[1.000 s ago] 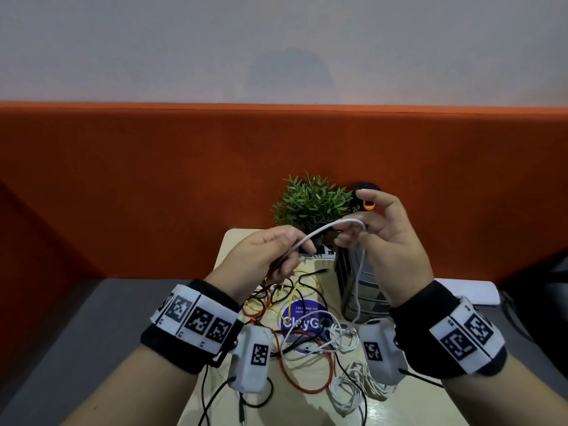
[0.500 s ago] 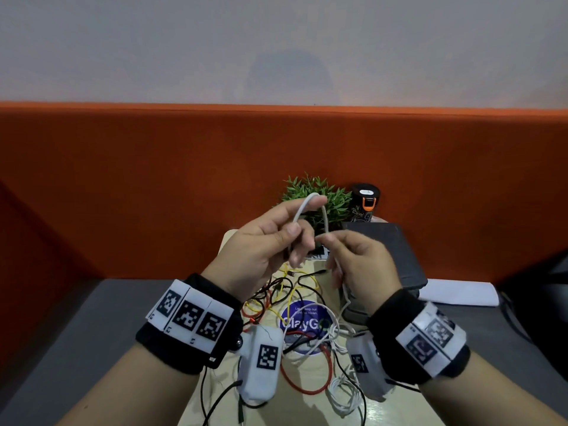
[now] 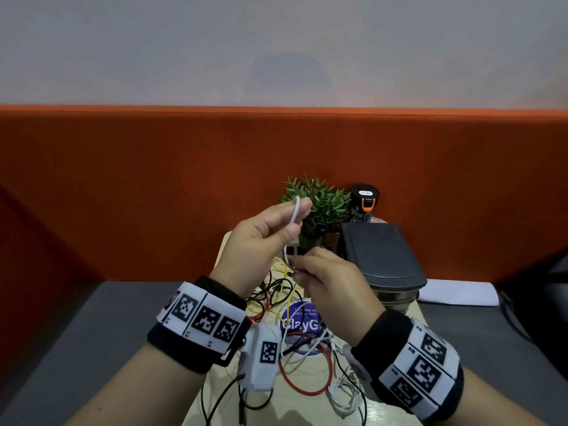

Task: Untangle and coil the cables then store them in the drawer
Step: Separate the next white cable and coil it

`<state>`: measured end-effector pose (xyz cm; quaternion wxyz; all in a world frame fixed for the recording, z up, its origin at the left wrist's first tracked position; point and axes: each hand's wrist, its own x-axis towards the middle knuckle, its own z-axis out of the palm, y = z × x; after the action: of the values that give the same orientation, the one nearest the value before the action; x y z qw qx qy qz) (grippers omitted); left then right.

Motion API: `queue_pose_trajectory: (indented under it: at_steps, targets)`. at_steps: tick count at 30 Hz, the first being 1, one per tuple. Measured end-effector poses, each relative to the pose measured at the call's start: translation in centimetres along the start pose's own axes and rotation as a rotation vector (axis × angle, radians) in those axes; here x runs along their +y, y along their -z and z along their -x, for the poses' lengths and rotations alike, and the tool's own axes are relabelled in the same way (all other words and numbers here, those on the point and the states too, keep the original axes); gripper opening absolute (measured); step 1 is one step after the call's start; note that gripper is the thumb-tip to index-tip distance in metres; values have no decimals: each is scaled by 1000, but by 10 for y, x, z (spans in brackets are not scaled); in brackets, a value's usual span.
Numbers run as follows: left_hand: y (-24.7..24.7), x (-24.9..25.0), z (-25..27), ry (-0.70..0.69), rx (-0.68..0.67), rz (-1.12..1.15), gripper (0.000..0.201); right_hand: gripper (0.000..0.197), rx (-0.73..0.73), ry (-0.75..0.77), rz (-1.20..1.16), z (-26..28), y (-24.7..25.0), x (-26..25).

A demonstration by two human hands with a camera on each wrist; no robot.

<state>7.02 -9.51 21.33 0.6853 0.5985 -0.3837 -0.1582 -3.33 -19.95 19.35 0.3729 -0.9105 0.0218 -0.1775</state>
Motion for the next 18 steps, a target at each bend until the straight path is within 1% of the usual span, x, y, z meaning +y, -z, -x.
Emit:
queue_pose_trajectory:
  at_steps: [3,6,8,10,11,13,15,17,18]
  targets:
    - [2,-4,3,-61,-40,-247,39,19,104,14,-62,1,3,4]
    - [4,-6,4,-69,-79,-368,30,15,177,27,-70,2,7,6]
    - [6,-8,6,-34,-125,-417,27,9,216,1,-127,1,12,6]
    - [4,-10,8,18,-182,-399,27,13,233,-11,-221,0,17,6]
    - [2,-11,10,40,-192,-352,28,15,220,3,-274,-1,20,6]
    - [-1,-11,15,82,-172,-241,28,17,180,52,-343,-3,25,5]
    - [-2,-10,17,114,-179,-184,25,20,167,88,-332,-5,31,7]
    - [-3,-7,19,119,-221,-187,34,25,206,102,-308,-9,36,10]
    - [-4,-5,19,121,-233,-172,33,25,237,96,-311,-11,38,11]
